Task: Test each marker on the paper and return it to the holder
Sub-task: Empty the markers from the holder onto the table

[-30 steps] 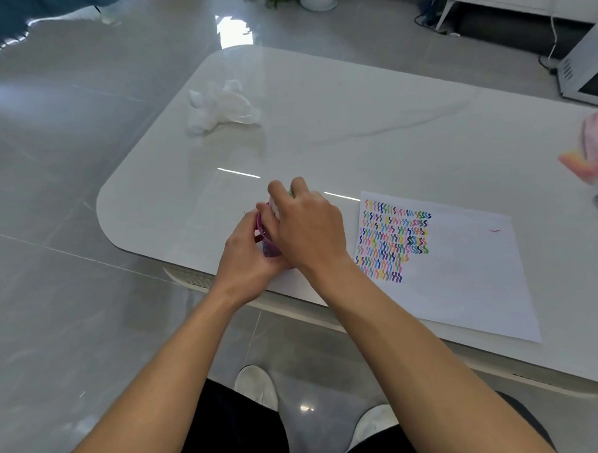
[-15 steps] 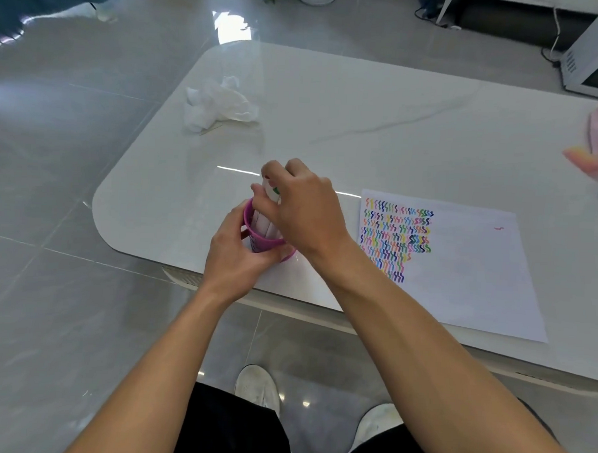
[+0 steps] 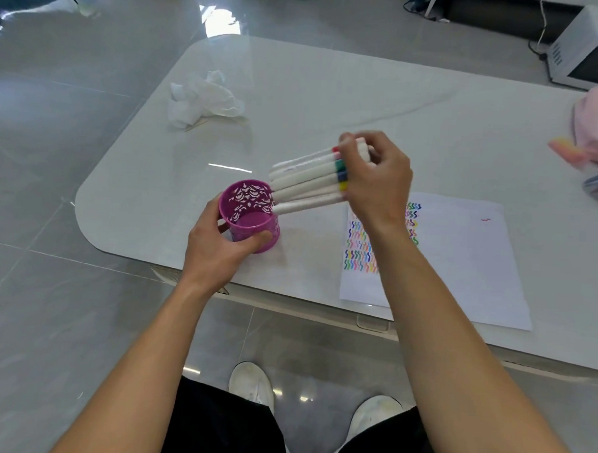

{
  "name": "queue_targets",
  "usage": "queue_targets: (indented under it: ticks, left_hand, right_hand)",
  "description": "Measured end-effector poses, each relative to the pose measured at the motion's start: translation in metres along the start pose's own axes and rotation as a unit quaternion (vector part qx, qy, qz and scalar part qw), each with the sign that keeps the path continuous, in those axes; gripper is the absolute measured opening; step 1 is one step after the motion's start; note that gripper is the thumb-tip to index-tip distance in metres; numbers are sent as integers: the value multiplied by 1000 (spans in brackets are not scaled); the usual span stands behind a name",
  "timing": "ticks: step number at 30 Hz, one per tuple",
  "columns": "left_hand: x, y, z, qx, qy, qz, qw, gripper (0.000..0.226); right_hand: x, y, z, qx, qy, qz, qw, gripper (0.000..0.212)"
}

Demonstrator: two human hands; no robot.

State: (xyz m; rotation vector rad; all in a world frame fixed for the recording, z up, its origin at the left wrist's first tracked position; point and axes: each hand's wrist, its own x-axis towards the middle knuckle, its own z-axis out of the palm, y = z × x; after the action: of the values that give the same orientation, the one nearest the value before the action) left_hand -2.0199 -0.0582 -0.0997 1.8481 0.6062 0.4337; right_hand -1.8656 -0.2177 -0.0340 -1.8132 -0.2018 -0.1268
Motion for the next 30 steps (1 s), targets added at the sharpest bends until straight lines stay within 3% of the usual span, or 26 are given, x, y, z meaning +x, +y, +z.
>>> queue_targets:
  ticks: [5,10,19,26,30]
  left_hand:
    - [10,-7,-5,-16,26,-11,999,88]
    - [21,-10,-6,-20,27,-23,999,84]
    - [41,-12,-13,14,51,-4,999,81]
    - [46,-14,-12,38,54,3,998,82]
    - [45,-15,-11,32,54,2,998,82]
  right_hand:
    - [-5,51,-23,-35,29,88,995,20]
    - [-10,76,1,-21,61,137,988,22]
    - [6,80,62,-61,56,99,992,28]
    - [-5,88,65,-172,-3,47,984,29]
    - [-8,91,65,-157,-3,28,987,30]
